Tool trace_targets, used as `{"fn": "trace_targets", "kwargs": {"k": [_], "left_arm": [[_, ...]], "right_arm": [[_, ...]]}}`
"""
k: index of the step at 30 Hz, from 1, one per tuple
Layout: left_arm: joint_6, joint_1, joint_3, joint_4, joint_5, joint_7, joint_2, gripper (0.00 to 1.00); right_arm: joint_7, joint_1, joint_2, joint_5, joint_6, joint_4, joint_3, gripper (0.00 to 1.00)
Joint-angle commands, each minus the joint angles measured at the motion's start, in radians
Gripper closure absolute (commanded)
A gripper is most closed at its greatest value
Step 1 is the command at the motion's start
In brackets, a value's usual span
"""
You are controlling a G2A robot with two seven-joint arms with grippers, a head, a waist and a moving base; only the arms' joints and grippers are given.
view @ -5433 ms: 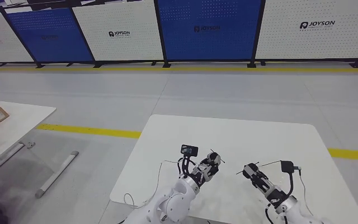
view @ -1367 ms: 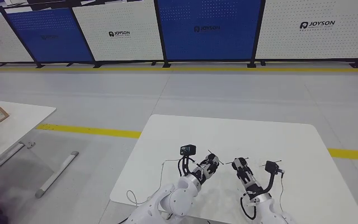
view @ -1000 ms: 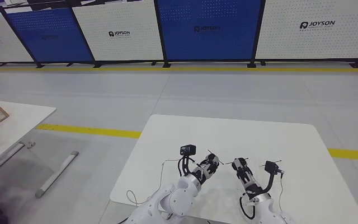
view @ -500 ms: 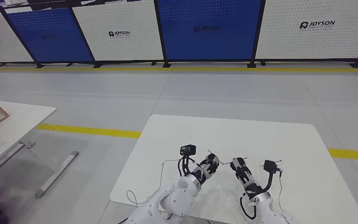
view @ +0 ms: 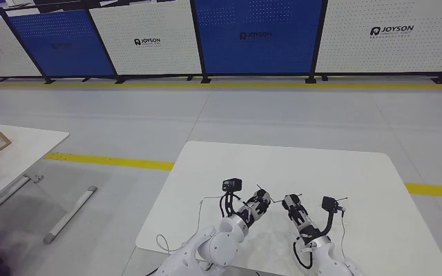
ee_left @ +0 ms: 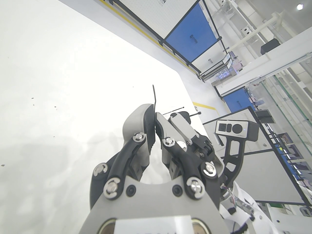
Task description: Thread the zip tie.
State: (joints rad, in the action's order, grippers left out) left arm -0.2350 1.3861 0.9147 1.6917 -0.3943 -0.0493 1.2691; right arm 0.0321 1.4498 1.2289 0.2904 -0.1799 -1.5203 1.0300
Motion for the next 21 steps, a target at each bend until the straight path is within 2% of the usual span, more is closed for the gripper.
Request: {"fn": "trace_targets", "kwargs": {"k": [1,5,21], "left_arm": [[0.0,0.0,0.0,0.0,0.0,0.0,0.0,1.0],[0.0,0.0,0.0,0.0,0.0,0.0,0.0,1.0],[0.002,0.001,0.0,-0.001,0.001,0.002,0.0,1.0]], "right_arm": [[-0.003,0.001,0.002,-0.003,-0.006,0.003,-0.001,1.0],[-0.003,0.01,0.005,-0.018,-0.021,0.003,0.004,1.0],[-0.003,0.01,0.005,-0.018,-0.021,0.003,0.004,1.0]]}}
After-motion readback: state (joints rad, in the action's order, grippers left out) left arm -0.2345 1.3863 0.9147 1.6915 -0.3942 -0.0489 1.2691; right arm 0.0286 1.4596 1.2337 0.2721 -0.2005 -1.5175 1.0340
